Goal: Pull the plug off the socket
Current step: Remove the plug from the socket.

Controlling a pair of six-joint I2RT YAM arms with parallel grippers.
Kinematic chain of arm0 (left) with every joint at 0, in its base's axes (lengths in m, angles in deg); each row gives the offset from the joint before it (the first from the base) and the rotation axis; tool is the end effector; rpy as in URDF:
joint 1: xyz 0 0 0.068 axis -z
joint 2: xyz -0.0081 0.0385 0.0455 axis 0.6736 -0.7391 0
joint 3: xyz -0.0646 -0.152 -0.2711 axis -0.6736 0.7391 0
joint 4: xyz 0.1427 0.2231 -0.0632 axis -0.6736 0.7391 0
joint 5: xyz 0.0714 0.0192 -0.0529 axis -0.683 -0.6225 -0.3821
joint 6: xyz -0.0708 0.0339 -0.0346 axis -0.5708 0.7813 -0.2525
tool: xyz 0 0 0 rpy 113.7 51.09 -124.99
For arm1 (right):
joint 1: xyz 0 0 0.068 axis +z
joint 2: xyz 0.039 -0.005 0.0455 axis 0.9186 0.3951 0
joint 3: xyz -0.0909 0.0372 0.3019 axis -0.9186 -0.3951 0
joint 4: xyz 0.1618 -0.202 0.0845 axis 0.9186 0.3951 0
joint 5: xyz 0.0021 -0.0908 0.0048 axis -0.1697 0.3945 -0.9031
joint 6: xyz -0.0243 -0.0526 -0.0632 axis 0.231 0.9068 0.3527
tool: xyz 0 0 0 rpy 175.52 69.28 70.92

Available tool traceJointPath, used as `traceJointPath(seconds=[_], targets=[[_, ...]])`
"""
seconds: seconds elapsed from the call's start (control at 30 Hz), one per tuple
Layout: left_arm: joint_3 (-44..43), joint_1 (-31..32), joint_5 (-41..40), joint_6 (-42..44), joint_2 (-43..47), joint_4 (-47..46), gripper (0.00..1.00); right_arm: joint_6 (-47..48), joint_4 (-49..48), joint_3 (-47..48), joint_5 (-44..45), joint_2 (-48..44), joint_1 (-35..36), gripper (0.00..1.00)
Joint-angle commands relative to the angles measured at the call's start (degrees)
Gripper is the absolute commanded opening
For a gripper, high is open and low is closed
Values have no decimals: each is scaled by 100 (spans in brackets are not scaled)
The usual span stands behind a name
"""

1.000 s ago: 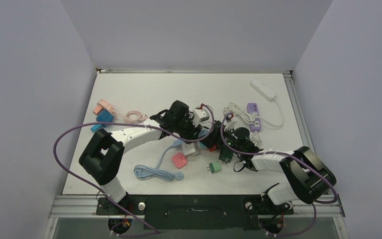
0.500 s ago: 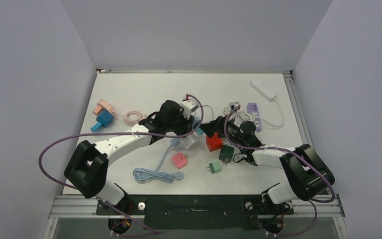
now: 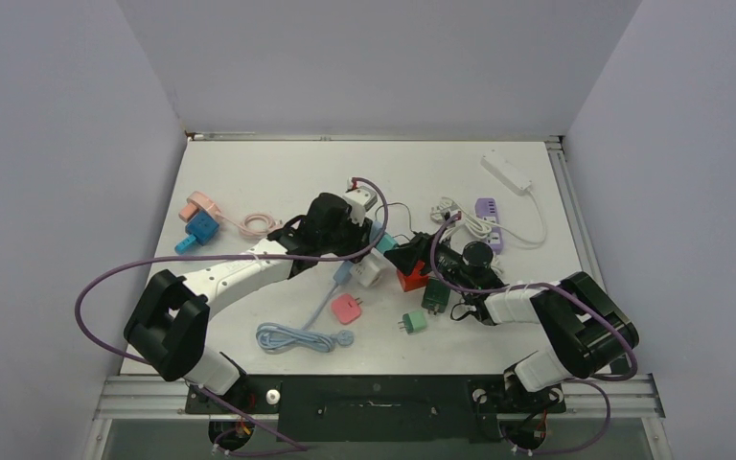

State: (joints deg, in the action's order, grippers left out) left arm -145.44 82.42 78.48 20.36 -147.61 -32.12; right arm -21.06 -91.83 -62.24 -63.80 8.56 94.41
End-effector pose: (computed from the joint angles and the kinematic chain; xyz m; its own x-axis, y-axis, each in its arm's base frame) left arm 0.2817 -0.2446 0.2589 -0.5781 0.2621 -0.7727 0.5972 0.7812 -0.1818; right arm 0.2462 0.1705 0.2040 -0.5666 0.3097 -0.7635 -0.6165 0.4555 0.6423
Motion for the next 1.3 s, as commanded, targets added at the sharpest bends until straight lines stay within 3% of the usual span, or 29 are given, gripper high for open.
traceJointPath(seconds=[0.0, 0.17, 0.67, 0.93, 1.27], targets=[[-196, 33, 229, -283, 123, -434, 0, -5, -600, 16, -168, 65, 13, 68], [-194, 35, 314, -305, 92, -440, 0, -81, -844, 30, -272, 260, 27, 61], [-263, 249, 463, -254, -53, -397, 0, -28, -811, 17, -185, 265, 34, 60], [-306, 264, 261, -239, -136, -278, 0, -123, -1109, -60, -316, 243, 51, 41], [-331, 256, 202, -157, -71, -278, 0, 16, -972, -11, -303, 211, 171, 38]])
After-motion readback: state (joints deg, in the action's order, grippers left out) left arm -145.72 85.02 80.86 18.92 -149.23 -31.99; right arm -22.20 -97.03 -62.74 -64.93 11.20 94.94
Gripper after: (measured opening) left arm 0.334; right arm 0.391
